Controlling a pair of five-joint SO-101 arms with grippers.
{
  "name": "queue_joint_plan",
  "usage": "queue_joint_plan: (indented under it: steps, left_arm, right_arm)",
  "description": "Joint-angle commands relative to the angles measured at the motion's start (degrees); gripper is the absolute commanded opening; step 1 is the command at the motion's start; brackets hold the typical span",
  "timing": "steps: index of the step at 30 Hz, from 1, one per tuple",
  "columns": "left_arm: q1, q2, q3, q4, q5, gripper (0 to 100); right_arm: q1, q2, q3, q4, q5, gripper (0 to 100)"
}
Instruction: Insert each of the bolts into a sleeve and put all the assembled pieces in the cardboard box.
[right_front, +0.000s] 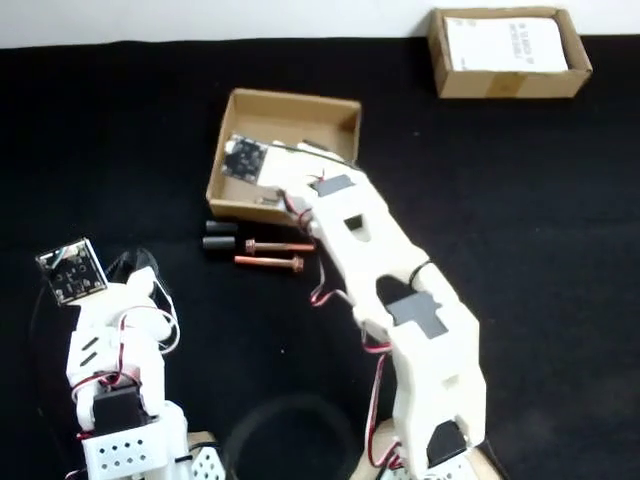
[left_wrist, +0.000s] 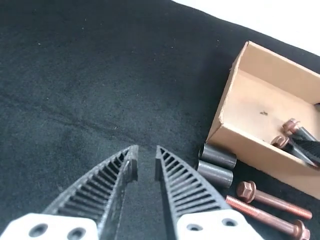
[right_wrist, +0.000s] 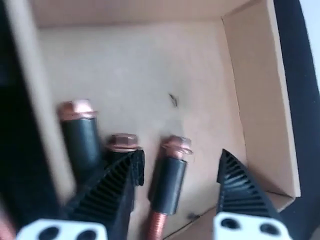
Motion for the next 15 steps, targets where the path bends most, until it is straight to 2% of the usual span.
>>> queue_joint_plan:
  steps: [1,5,8,11,15]
  left_arm:
    - [-0.7,-0.1,0.9,0.4,0.2,8]
    - [-1.5,-0.1,0.9,1.1,0.0,8]
    - [-6.1,-0.5,0.9,3.6,-0.1,8]
    - [-13.8,-0.5,0.9,4.0,-0.2,8]
    - [-23.6,-0.5,0.9,7.7,-0.2,8]
  right_arm:
    - [-3.6,-9.8,-0.9,1.3,-11.1,13.2]
    - [-9.0,-17.1,-1.4,12.5,-27.5,6.8]
    - [-14.7,-20.1,-1.4,24.6,-36.5,7.0]
    - [-17.6,-20.2,-1.3,31.2,-39.7,7.0]
    - [-16.3,-17.7,0.5,29.4,-37.8,7.0]
